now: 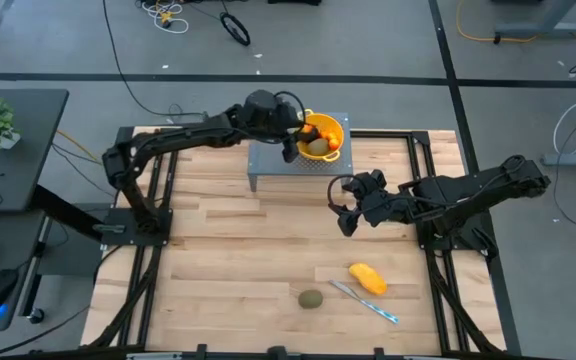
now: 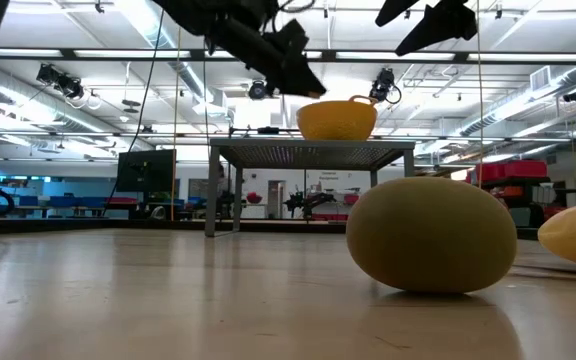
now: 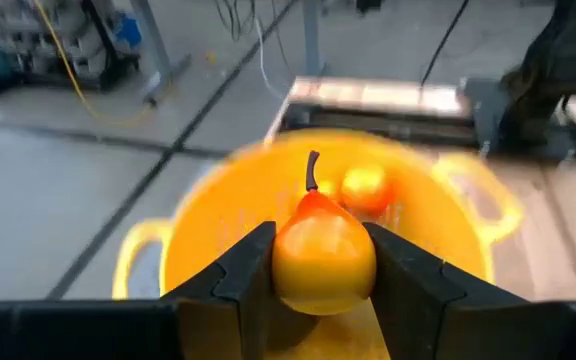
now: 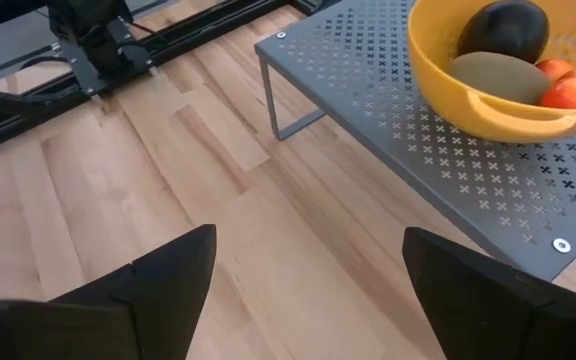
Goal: Pick & Place Fruit
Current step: Put the peach into the yellow strainer bowl on the shelf
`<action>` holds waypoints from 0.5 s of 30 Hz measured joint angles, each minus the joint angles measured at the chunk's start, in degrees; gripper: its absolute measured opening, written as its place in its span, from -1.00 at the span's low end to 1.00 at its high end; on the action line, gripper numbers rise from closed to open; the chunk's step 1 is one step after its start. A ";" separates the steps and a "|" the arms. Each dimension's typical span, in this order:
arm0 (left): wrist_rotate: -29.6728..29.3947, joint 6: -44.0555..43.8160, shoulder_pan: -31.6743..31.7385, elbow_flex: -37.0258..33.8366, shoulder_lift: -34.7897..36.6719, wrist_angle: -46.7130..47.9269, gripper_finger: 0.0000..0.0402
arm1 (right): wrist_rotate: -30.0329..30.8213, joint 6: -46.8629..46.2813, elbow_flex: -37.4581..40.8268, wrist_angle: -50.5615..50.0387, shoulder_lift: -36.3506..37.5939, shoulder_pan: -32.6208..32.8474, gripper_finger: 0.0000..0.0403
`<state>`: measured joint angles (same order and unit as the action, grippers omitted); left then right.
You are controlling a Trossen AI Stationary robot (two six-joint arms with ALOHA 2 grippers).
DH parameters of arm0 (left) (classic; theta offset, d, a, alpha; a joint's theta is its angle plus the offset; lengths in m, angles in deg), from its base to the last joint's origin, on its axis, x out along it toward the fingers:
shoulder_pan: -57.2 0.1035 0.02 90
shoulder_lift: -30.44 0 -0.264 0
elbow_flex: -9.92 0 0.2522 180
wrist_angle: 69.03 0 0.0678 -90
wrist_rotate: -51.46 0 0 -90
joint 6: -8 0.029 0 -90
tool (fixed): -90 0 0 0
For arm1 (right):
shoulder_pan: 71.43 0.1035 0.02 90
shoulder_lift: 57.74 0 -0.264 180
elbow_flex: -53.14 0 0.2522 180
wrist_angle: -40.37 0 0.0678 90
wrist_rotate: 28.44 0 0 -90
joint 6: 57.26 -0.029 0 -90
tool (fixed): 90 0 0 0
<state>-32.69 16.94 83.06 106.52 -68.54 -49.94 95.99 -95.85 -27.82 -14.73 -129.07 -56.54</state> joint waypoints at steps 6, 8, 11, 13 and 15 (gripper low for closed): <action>0.95 -1.10 0.25 0.01 -1.53 0.59 -0.27 | -0.02 -0.06 0.00 0.26 0.02 0.00 0.65; 0.89 -0.50 0.22 0.03 -1.51 0.07 -0.26 | 0.00 -0.03 0.00 0.26 0.02 0.00 0.65; 0.60 0.28 0.22 0.03 -1.51 0.27 -0.25 | 0.00 0.00 0.00 0.24 0.02 -0.02 0.65; 0.46 0.01 0.30 0.03 -1.51 0.18 -0.25 | 0.00 0.22 0.00 0.24 0.02 -0.04 0.65; 0.43 -0.10 0.38 0.03 -1.51 0.22 -0.24 | 0.00 0.39 0.00 0.24 0.02 -0.21 0.65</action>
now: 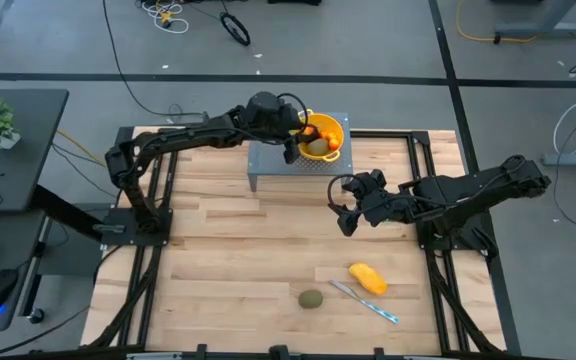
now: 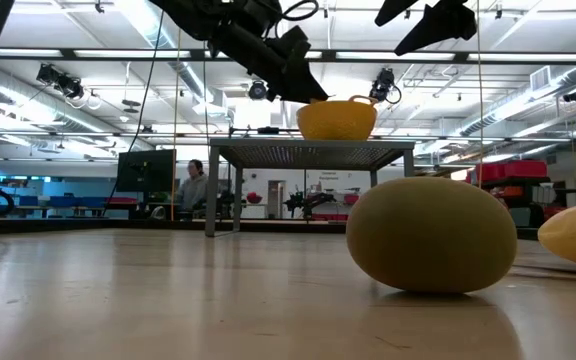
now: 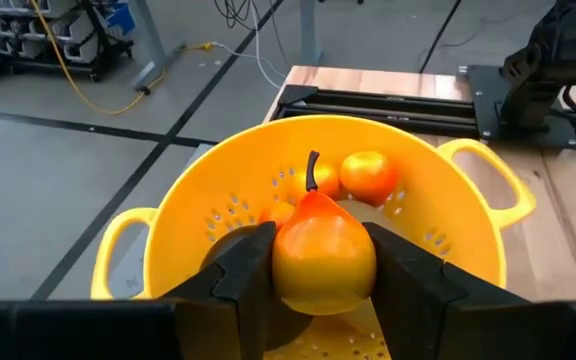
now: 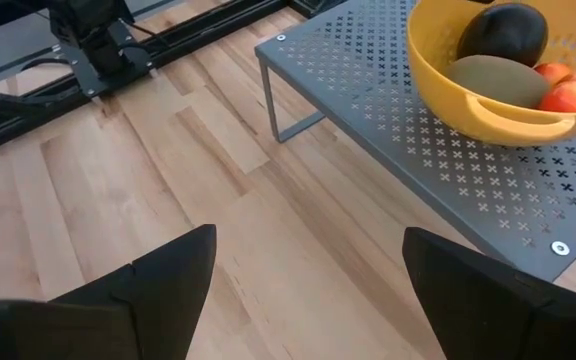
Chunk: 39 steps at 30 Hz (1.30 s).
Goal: Pick & Place Fruit
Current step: Put the peach into the yellow strainer bowl on the shelf, then put the kiwi into the yellow strainer bowl on the shelf
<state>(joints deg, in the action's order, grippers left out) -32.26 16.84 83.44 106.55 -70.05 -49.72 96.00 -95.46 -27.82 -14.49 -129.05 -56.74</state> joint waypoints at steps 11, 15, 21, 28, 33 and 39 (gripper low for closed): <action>0.86 -1.02 0.00 0.00 0.00 0.19 0.05 | 0.00 0.07 0.00 -0.07 0.00 -0.53 0.65; 1.08 -0.43 -0.03 0.00 0.08 0.21 0.22 | 0.00 0.09 0.00 -0.24 0.00 -0.53 0.65; 2.08 0.04 -0.15 -0.02 4.19 0.76 0.30 | -0.02 0.07 0.00 -0.24 0.00 -0.53 0.65; 2.24 2.41 -1.85 0.04 10.82 7.45 0.19 | 0.00 0.09 0.00 -0.24 -0.02 -0.53 0.65; 2.51 2.29 -3.61 0.02 13.26 14.32 0.12 | -0.02 0.09 0.00 -0.24 -0.02 -0.53 0.65; 3.19 -0.83 -6.53 -3.41 15.19 15.62 0.05 | -1.21 0.08 0.00 -0.24 -0.02 -0.53 0.65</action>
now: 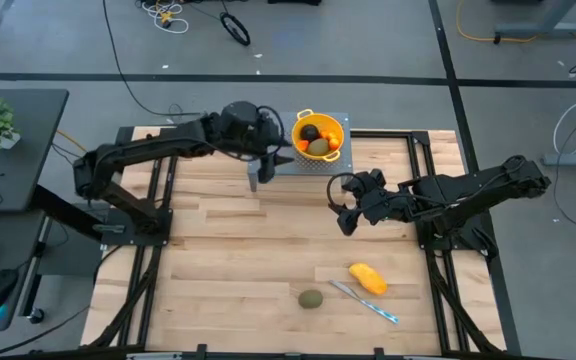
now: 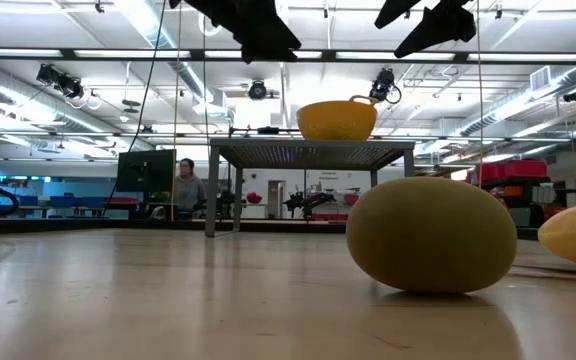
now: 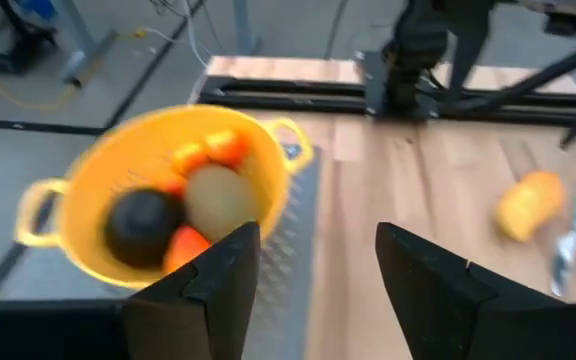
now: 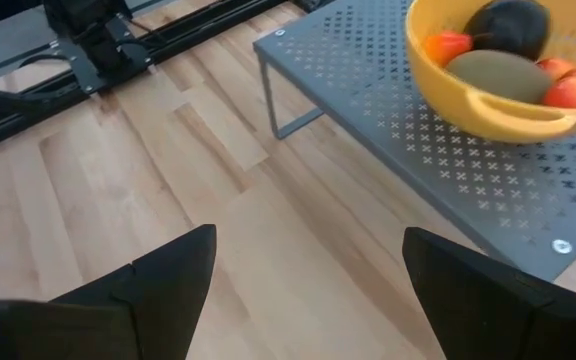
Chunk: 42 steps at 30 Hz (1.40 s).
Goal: Pick & Place Fruit
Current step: Put the kiwi into the yellow strainer bowl on the shelf
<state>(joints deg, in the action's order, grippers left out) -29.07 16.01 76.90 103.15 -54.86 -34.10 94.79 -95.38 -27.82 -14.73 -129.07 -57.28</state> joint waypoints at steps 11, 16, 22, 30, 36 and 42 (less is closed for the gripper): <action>-6.42 -8.35 -6.11 -16.13 10.84 -6.52 -0.07 | -3.86 -0.01 0.00 0.02 0.00 0.00 0.65; -7.86 -12.90 -9.57 -23.23 16.72 -10.41 -0.09 | -3.84 -0.01 0.00 0.02 -0.02 0.00 0.65; -11.44 -15.65 -15.53 -27.85 19.11 -10.73 -0.09 | -3.77 -0.01 0.03 0.04 -0.04 0.00 0.65; -15.82 -17.92 -23.29 -28.29 19.60 -11.30 -0.14 | -5.68 -0.02 0.04 0.44 -0.04 0.37 0.65; -23.15 -17.95 -27.13 -28.26 23.25 -11.47 -0.17 | -12.86 3.43 0.04 4.99 -1.70 2.53 0.65; -25.50 -18.39 -28.65 -28.26 27.13 -10.73 -0.21 | -17.75 4.55 0.04 10.02 -6.19 5.07 0.65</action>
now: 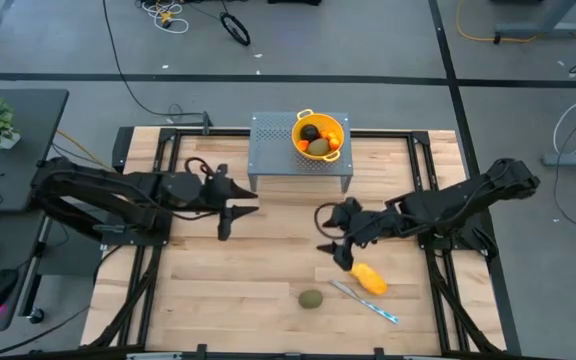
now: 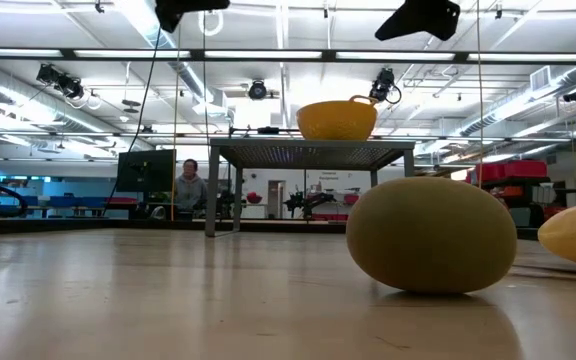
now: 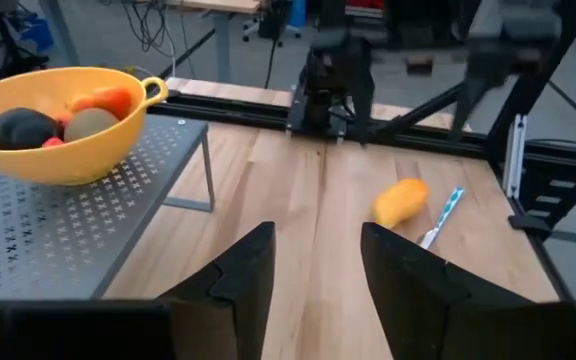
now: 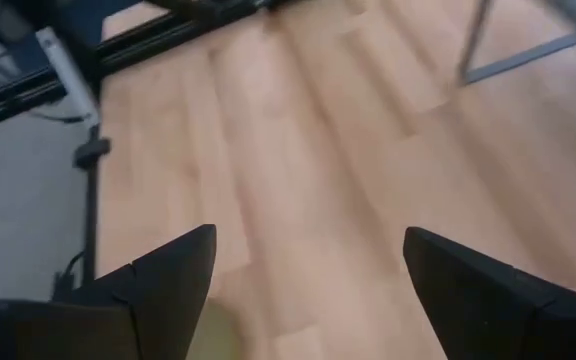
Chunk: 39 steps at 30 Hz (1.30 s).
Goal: Pick & Place Fruit
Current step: Put the kiwi into the yellow strainer bowl on the shelf
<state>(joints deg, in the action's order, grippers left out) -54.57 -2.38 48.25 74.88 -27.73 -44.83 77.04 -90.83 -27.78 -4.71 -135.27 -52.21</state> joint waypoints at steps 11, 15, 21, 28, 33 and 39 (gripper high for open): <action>-3.98 0.49 -1.78 0.02 4.76 1.65 -0.28 | -10.37 -2.18 0.00 9.43 -8.29 1.62 0.65; -4.09 0.30 -1.78 0.02 5.42 2.92 -0.29 | -10.64 -0.78 0.00 9.93 -10.33 2.55 0.65; -3.94 0.25 -2.18 0.02 5.42 3.03 -0.29 | -11.65 1.39 0.00 10.70 -14.36 5.63 0.65; -4.31 -0.51 -2.30 0.02 5.42 3.02 -0.29 | -11.61 5.20 0.00 10.83 -19.54 8.81 0.65; -4.85 -0.95 -2.66 0.02 6.09 2.86 -0.29 | -11.58 6.85 0.00 11.07 -22.12 9.29 0.65; -8.87 -2.99 -3.70 0.02 9.44 3.48 -0.29 | -11.56 8.87 0.00 11.52 -24.24 9.36 0.65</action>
<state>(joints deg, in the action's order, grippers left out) -63.44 -5.37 44.55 74.90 -18.29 -41.35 65.49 -81.96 -27.78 6.81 -159.51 -42.86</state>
